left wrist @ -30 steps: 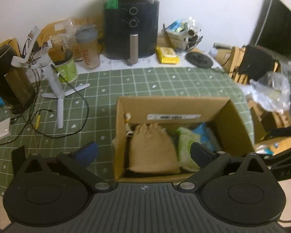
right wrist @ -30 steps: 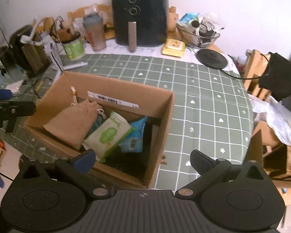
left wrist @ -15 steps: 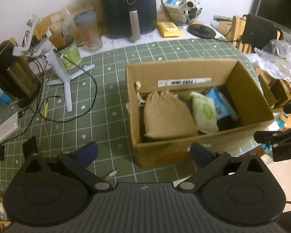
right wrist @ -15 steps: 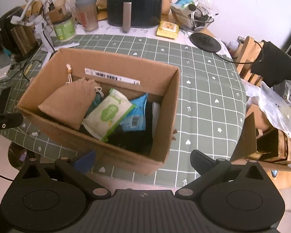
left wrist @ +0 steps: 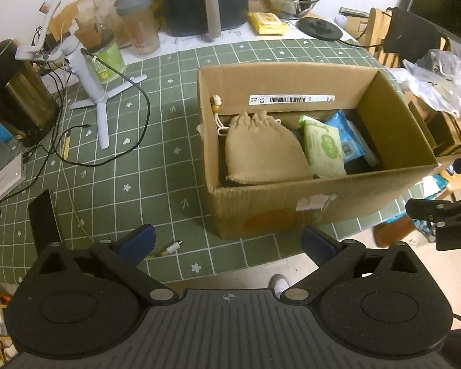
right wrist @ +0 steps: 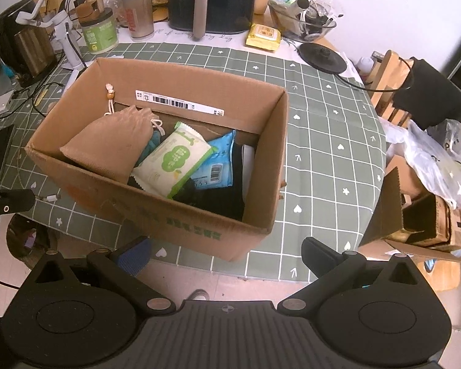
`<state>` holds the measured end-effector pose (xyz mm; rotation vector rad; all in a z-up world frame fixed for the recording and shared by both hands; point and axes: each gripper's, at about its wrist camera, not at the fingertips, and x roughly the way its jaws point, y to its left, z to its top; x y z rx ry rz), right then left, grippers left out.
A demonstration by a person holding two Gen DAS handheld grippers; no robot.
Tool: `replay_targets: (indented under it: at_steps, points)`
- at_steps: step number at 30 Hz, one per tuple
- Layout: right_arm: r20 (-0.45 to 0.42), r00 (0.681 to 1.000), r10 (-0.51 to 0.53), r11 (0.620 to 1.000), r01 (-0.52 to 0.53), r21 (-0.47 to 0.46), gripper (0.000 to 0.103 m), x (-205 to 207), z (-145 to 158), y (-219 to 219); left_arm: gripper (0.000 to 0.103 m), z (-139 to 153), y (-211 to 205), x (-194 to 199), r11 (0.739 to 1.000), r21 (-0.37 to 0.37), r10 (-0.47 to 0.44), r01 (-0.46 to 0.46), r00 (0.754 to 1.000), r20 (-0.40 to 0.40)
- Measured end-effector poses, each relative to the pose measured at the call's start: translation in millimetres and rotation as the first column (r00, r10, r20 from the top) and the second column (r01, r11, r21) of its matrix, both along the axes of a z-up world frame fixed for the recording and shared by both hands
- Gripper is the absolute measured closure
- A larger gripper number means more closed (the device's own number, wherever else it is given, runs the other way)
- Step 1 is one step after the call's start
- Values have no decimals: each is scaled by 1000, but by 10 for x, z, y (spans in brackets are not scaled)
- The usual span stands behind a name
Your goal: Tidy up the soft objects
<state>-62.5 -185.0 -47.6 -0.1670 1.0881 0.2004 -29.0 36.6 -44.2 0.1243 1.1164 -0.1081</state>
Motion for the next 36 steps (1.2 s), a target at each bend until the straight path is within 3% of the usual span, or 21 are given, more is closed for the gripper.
replay_targets:
  at_steps: [36]
  points:
    - [-14,1000,-2,1000,2,9,0,-18,-28,-28,0,24,-45,-15,1000,-13,2,-3,1000,-6]
